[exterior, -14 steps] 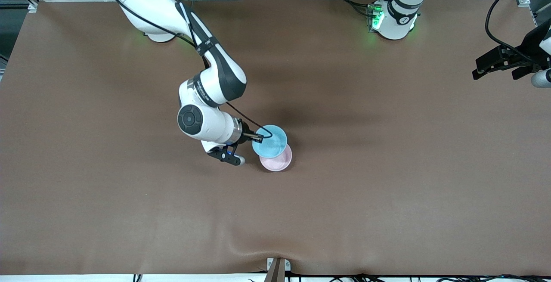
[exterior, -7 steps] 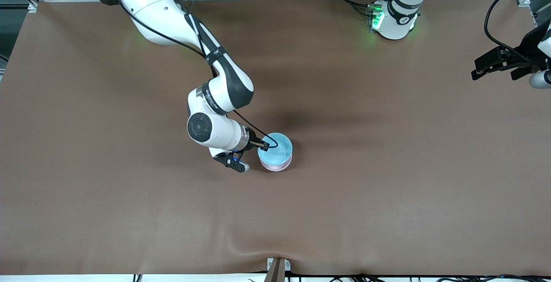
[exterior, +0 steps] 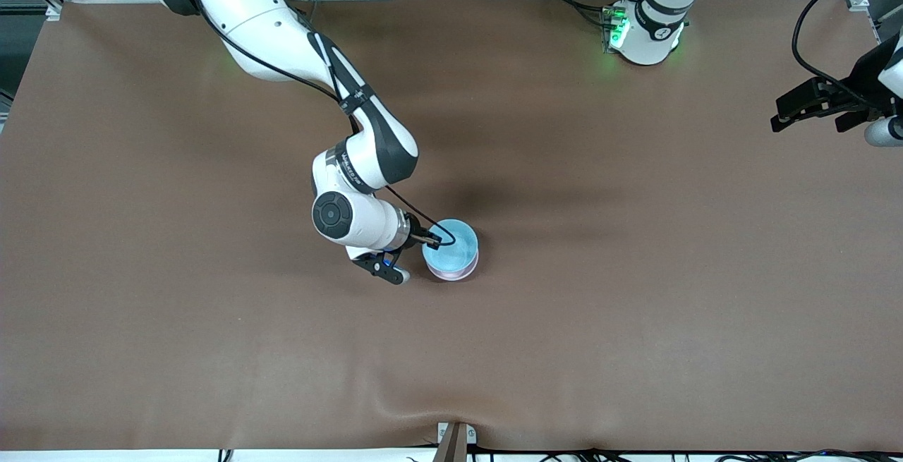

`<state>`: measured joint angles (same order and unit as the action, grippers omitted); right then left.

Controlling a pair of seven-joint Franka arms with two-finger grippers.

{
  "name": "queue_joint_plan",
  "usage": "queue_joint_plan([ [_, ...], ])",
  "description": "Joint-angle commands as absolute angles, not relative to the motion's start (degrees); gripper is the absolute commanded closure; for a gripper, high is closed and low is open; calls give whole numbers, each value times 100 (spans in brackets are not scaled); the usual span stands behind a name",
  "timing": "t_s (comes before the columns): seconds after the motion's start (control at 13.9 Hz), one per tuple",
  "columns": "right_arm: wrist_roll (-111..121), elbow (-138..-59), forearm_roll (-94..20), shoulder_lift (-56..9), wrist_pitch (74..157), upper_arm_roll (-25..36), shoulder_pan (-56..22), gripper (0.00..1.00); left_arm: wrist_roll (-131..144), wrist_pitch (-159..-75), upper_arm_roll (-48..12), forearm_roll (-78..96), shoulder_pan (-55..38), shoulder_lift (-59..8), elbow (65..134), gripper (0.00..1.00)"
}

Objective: Stack pink and blue bowls on white bowl
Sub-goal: 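Lower the blue bowl into the pink bowl and open the right gripper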

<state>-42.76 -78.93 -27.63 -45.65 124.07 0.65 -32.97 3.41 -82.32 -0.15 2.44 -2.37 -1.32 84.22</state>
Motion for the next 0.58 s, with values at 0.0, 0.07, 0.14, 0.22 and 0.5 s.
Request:
queue_joint_plan([
  [0.0, -4403, -7708, -2672, -4719, 12375, 123, -3366, 100, 316, -8235, -26, 299, -228, -123, 8411, 0],
  [0.07, -4412, -7699, -2663, -4728, 12384, 123, -3358, 100, 308, -8235, -26, 299, -237, -123, 8411, 0],
  [0.14, -4412, -7699, -2663, -4729, 12384, 123, -3357, 100, 282, -8235, -26, 299, -220, -123, 8411, 0],
  [0.22, -4421, -7708, -2663, -4729, 12401, 123, -3357, 100, 273, -8235, -26, 299, -211, -123, 8411, 0],
  [0.5, -4447, -7752, -2672, -4737, 12788, 123, -3427, 87, 299, -8235, -26, 299, -229, -123, 8411, 0],
])
